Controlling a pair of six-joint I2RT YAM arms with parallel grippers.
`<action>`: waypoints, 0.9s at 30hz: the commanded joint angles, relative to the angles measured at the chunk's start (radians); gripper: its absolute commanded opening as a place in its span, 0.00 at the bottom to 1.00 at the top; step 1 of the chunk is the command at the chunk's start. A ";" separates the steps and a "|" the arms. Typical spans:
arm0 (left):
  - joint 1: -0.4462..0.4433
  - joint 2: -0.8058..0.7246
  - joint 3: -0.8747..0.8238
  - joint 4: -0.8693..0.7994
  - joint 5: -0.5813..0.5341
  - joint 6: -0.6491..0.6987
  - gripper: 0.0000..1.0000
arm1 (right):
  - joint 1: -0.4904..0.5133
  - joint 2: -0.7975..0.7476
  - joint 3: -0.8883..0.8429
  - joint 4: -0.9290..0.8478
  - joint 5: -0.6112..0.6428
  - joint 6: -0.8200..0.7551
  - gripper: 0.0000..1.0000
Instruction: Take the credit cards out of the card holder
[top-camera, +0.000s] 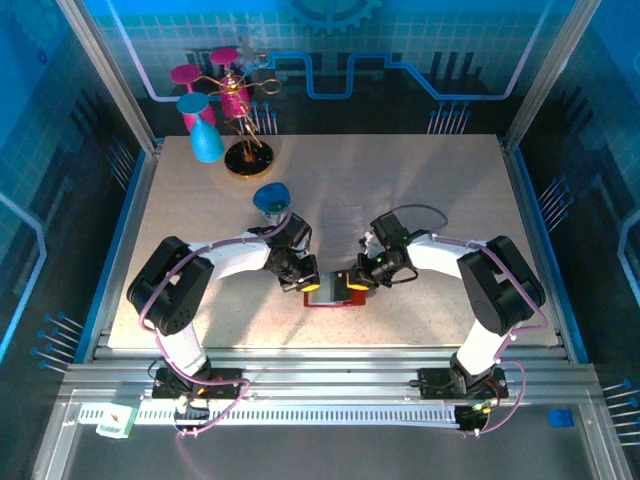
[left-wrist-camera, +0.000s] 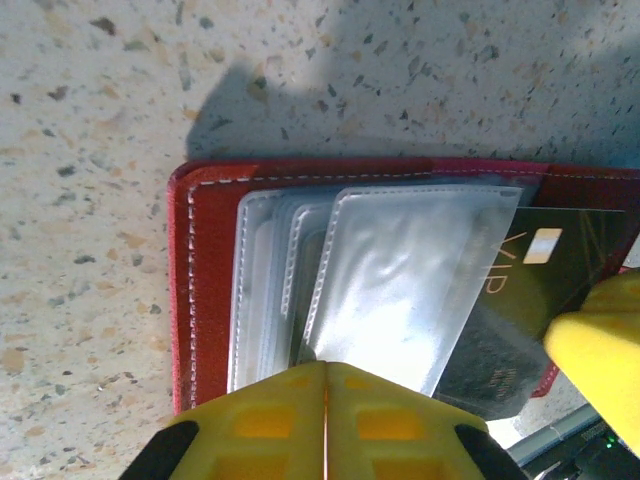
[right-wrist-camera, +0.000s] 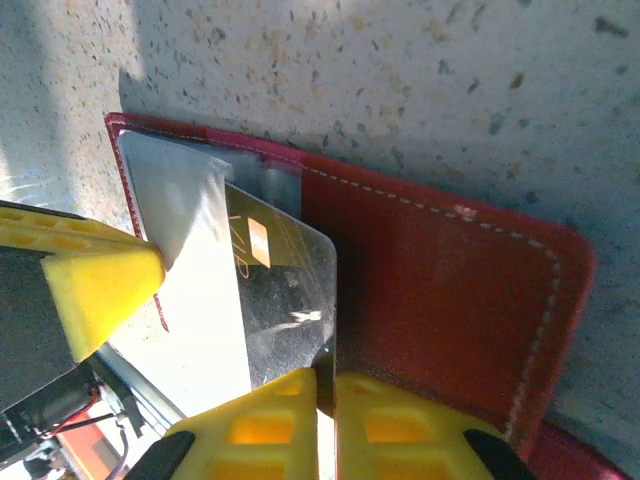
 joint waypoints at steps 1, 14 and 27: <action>-0.009 0.016 0.004 -0.062 -0.020 0.018 0.09 | -0.012 -0.030 0.043 -0.135 0.078 -0.058 0.10; -0.008 0.003 0.004 -0.043 -0.005 0.008 0.15 | 0.009 -0.033 0.098 -0.225 0.131 -0.089 0.09; -0.008 -0.051 0.004 -0.013 0.007 -0.022 0.23 | 0.055 -0.053 0.093 -0.156 0.045 0.008 0.18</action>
